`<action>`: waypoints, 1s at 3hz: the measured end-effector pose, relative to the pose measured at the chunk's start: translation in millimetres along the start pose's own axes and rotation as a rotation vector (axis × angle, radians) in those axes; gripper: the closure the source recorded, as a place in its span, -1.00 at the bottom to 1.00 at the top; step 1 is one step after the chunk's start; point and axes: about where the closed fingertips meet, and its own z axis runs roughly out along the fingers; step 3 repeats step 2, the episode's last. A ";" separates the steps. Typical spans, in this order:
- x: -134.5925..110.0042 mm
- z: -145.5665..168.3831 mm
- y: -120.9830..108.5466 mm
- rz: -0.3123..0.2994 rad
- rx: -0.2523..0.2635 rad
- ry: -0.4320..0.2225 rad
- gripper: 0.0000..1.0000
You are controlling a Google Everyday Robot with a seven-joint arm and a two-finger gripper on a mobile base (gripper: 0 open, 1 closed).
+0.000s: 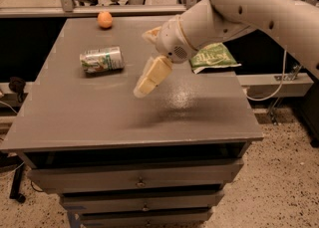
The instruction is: Knock 7up can over
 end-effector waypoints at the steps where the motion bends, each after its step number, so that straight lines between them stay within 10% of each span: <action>1: 0.9 -15.6 -1.2 0.049 0.033 -0.128 -1.00; 3: 0.8 -15.5 -1.2 0.049 0.032 -0.128 -1.00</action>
Offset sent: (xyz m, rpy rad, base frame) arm 0.0002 -0.0098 0.0059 0.1097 0.0057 -0.0281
